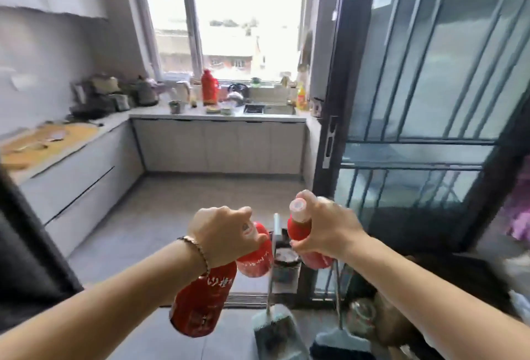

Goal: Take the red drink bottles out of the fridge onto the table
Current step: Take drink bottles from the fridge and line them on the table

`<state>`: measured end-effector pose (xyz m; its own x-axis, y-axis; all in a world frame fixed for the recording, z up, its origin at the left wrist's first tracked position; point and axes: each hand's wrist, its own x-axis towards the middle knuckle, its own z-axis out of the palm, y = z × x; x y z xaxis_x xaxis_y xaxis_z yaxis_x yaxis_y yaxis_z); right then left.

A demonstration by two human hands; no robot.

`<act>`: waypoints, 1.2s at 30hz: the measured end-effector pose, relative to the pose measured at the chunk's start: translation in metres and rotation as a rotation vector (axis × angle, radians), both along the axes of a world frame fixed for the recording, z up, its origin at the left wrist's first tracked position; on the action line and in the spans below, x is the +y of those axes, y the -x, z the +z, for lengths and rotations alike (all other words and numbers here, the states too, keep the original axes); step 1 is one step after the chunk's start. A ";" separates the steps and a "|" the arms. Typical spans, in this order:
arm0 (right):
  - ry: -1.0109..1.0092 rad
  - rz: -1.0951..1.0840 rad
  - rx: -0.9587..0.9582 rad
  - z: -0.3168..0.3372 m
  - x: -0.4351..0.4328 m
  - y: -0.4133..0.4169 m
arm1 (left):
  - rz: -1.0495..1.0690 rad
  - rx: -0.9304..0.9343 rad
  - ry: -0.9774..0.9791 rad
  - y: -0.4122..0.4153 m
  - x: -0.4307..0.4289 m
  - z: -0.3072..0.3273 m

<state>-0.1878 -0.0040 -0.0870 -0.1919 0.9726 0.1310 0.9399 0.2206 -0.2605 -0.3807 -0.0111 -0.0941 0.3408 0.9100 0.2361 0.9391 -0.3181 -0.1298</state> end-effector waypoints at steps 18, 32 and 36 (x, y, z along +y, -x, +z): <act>0.076 0.934 0.083 -0.031 -0.093 0.631 | 0.892 0.017 0.029 0.538 -0.241 -0.016; 0.147 1.412 0.050 -0.049 -0.187 0.981 | 1.448 -0.127 0.071 0.799 -0.379 -0.033; 0.180 1.494 0.046 -0.059 -0.225 1.076 | 1.579 -0.160 0.062 0.873 -0.420 -0.039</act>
